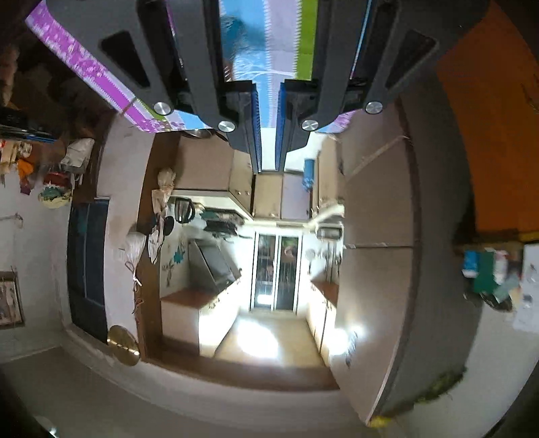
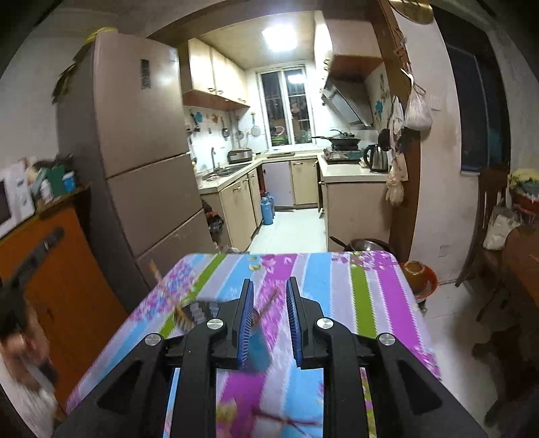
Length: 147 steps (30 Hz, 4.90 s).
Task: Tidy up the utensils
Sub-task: 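Lower the chopsticks into the holder and open both tools, then move both open tools back down to the remaining chopsticks, then close the right tool on a chopstick while the left tool grasps another, then lift and carry both chopsticks over the blue utensil holder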
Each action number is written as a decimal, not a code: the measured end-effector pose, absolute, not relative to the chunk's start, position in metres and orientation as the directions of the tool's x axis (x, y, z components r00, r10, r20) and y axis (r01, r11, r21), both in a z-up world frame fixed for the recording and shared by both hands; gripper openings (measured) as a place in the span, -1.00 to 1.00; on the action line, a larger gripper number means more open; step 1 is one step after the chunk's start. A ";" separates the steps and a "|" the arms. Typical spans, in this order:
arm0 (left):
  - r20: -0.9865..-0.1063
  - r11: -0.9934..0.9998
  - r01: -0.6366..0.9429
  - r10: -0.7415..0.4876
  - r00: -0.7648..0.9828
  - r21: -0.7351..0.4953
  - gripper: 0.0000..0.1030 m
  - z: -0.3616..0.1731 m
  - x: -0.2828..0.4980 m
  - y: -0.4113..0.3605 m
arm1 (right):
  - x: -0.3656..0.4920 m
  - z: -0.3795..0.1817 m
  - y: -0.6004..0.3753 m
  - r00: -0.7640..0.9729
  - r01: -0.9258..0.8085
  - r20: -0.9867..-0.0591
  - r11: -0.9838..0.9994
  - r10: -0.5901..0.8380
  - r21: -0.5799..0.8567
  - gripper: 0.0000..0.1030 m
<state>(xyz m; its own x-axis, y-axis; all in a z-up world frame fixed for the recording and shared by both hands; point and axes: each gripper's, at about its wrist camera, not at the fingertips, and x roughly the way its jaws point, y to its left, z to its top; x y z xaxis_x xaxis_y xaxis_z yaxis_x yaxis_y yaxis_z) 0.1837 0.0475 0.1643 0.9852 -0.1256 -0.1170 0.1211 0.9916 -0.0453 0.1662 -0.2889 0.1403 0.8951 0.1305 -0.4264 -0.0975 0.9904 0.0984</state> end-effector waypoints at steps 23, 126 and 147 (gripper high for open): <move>-0.397 0.996 0.072 -0.044 0.917 0.055 -0.72 -0.019 0.028 0.078 | -0.080 -0.048 -0.237 0.873 -0.052 -0.487 0.989 -0.024 -0.142 -0.20; -0.309 0.993 0.111 -0.119 0.944 -0.044 -0.91 -0.011 0.003 0.050 | -0.069 0.002 -0.290 0.959 0.040 -0.279 0.997 -0.055 -0.060 -0.85; -0.383 0.966 0.244 -0.256 0.887 -0.080 -0.91 0.081 0.079 0.034 | 0.009 0.084 -0.303 0.906 -0.095 -0.414 0.995 0.090 0.008 -0.85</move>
